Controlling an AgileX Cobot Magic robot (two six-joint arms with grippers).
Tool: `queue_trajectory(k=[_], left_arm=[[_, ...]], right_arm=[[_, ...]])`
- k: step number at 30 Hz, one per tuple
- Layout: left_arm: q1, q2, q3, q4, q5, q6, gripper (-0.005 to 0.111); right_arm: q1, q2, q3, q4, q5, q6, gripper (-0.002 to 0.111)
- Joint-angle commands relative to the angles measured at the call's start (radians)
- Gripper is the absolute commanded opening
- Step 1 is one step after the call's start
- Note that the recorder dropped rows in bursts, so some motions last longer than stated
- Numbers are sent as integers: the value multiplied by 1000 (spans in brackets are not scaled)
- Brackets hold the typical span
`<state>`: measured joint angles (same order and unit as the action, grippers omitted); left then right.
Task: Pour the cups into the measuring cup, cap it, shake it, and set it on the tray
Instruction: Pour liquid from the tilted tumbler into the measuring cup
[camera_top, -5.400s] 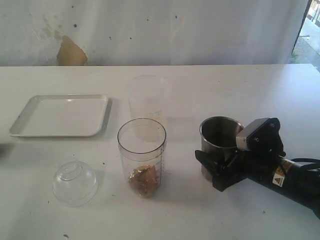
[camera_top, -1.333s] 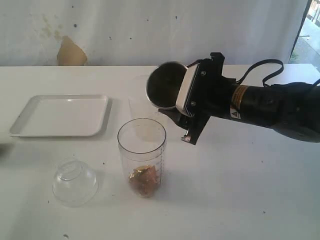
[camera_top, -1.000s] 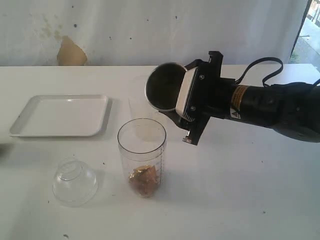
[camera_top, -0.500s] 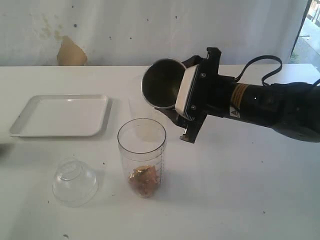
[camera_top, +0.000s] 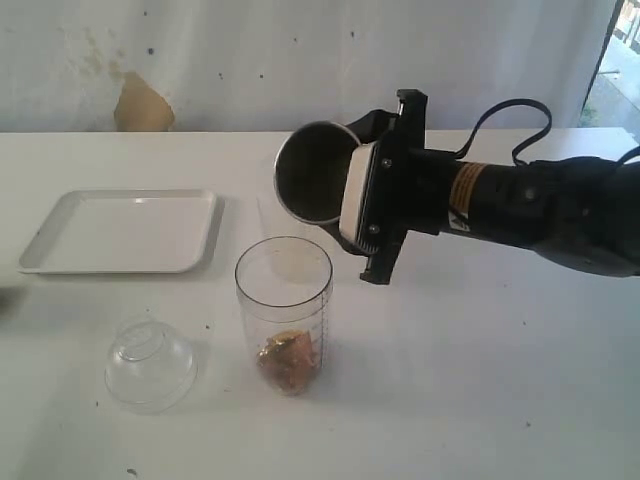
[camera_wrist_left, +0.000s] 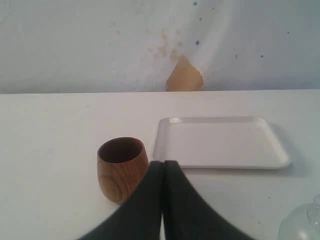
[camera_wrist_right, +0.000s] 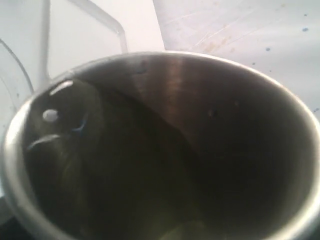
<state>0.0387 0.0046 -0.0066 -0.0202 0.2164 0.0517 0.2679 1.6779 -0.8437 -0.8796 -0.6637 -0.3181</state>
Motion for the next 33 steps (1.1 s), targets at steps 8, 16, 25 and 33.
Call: queue_trajectory(k=[8, 16, 25, 33], left_arm=[[-1, -5, 7, -1, -13, -2, 0], [-1, -5, 7, -1, -13, -2, 0], [-1, -5, 7, -1, -13, -2, 0], [-1, -5, 7, -1, -13, -2, 0]], right_arm=[[3, -11, -17, 8, -43, -89, 0], [3, -11, -17, -29, -43, -156, 0], [3, -12, -17, -29, -43, -202, 0], [3, -13, -21, -29, -43, -229, 0]])
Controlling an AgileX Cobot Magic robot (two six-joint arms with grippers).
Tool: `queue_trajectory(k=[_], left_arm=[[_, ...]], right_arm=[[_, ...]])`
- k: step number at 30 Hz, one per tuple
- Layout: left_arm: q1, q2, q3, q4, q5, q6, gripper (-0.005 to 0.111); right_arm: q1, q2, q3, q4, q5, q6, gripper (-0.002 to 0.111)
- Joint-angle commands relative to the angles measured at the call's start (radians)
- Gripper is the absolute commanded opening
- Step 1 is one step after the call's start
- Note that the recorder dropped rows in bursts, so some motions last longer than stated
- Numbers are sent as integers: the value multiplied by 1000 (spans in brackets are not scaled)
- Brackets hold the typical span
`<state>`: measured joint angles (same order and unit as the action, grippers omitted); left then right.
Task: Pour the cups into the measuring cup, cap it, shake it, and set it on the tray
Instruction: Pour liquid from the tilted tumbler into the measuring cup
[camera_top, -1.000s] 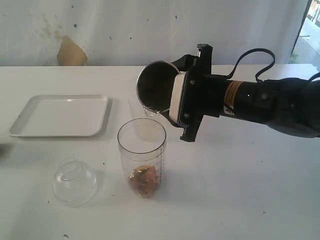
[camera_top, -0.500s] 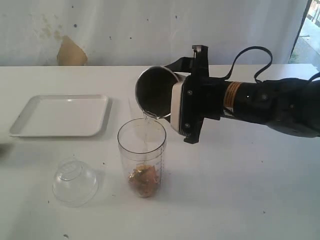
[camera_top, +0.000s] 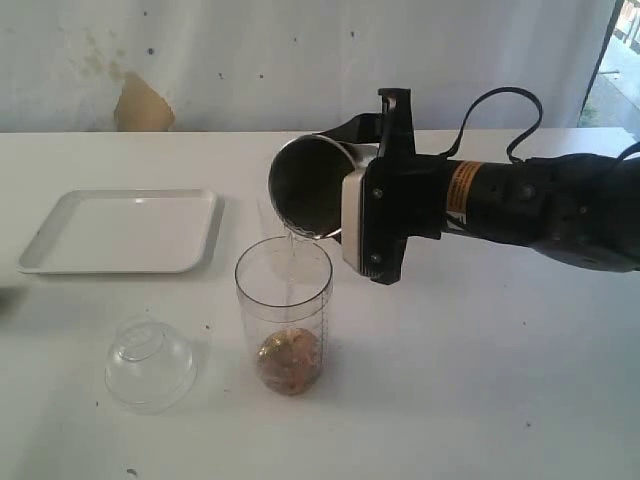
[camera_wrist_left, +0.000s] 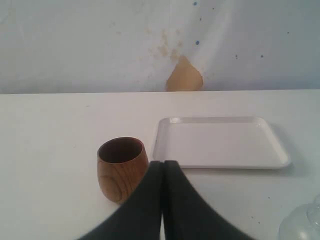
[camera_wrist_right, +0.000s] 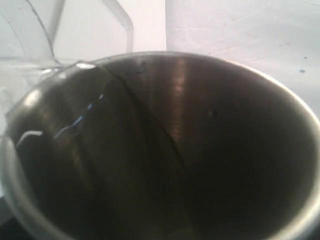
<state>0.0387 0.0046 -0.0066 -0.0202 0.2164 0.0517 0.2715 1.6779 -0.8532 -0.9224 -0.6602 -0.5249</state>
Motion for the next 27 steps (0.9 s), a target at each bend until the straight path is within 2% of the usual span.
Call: queue_trajectory(k=[1, 27], left_arm=[[-1, -5, 7, -1, -13, -2, 0], [-1, -5, 7, -1, -13, -2, 0]], right_arm=[[0, -13, -12, 14, -46, -33, 0], [0, -13, -20, 14, -12, -154, 0]])
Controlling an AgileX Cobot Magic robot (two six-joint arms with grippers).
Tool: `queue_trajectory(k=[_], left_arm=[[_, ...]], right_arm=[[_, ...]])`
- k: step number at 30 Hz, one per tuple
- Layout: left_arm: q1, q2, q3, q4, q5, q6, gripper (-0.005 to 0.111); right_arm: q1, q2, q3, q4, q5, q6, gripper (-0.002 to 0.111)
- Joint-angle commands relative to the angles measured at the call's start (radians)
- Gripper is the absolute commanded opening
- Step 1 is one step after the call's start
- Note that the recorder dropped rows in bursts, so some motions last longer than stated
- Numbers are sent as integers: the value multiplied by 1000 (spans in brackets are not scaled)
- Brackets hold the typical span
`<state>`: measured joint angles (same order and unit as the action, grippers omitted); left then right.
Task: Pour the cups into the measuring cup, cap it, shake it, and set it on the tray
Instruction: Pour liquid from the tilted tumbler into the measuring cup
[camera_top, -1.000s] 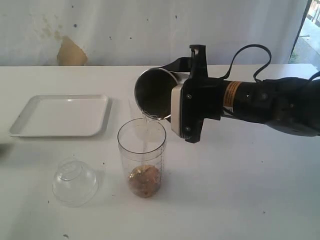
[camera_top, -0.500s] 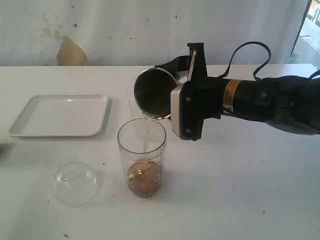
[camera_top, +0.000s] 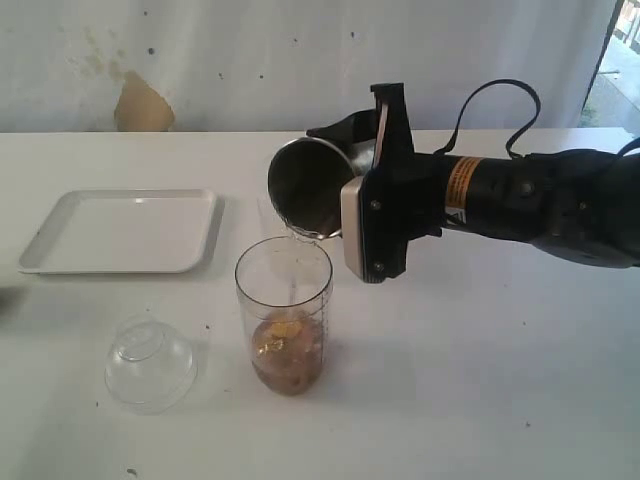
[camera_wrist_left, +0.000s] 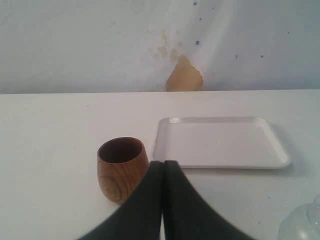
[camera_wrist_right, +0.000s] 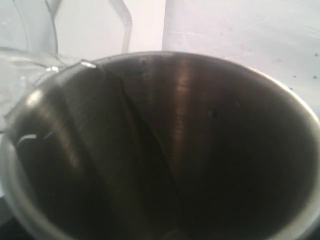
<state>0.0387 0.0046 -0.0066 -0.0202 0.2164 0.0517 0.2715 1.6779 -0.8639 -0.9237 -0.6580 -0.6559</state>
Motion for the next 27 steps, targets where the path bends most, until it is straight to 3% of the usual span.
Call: queue_trajectory(k=[1, 27], left_arm=[[-1, -5, 7, -1, -13, -2, 0], [-1, -5, 7, -1, -13, -2, 0]], right_arm=[[0, -13, -9, 15, -9, -23, 0], [1, -13, -9, 9, 31, -125, 0]])
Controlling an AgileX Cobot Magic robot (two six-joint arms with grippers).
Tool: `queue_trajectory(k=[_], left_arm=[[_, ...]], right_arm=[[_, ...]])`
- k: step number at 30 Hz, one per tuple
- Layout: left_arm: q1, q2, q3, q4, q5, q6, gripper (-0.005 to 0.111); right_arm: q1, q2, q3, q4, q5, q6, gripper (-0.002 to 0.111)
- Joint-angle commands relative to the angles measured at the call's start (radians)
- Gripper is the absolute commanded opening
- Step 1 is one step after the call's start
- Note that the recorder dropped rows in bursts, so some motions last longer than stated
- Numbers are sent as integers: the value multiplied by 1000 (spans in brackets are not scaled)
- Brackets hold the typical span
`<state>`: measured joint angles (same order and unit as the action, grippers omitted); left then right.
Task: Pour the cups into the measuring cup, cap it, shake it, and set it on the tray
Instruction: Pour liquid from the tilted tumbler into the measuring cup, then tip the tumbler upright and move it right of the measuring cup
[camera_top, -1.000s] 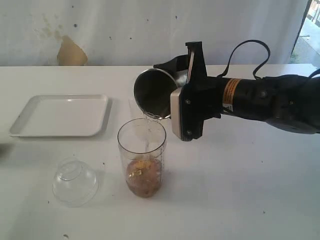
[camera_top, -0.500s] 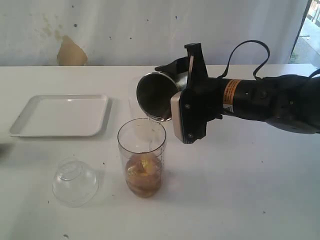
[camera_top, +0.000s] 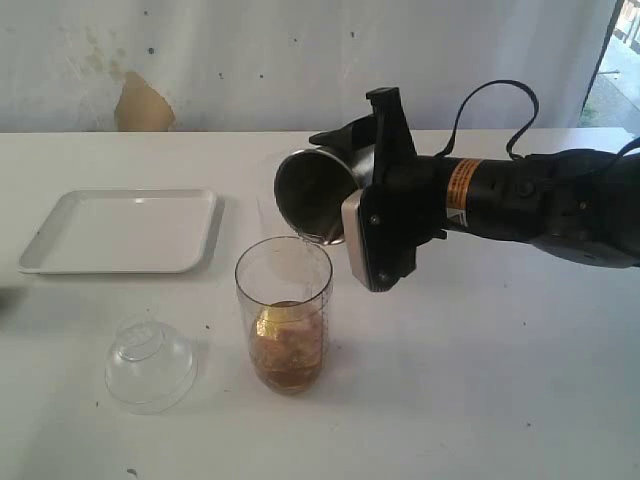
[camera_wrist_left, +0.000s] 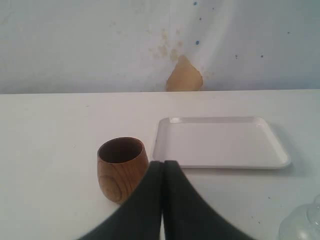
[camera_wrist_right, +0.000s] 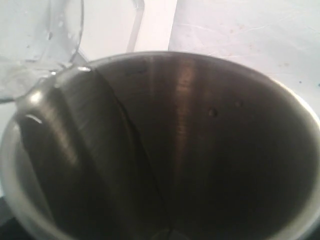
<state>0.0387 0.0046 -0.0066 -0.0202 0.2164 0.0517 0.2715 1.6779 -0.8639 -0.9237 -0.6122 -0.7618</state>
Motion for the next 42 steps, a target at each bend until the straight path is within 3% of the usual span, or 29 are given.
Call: queue_trajectory(k=[1, 9, 17, 21, 24, 30, 33, 42], left_arm=[[-1, -5, 7, -1, -13, -2, 0], [-1, -5, 7, -1, -13, -2, 0], [-1, -5, 7, -1, -13, -2, 0], [-1, -5, 7, -1, -13, -2, 0], [-1, -5, 7, -1, -13, -2, 0], [-1, -5, 7, -1, -13, -2, 0], [-1, -5, 7, -1, -13, -2, 0], [-1, -5, 7, -1, -13, -2, 0]], right_arm=[[1, -13, -9, 9, -13, -19, 0], [1, -13, -9, 9, -13, 54, 0], [1, -11, -13, 15, -31, 330, 0], [1, -11, -13, 130, -68, 601, 0], [-3, -11, -13, 245, -35, 933, 0], [-50, -9, 30, 561, -46, 955, 0], [-114, 43, 38, 559, -138, 1104, 0], [-148, 224, 38, 550, -186, 1068, 0]])
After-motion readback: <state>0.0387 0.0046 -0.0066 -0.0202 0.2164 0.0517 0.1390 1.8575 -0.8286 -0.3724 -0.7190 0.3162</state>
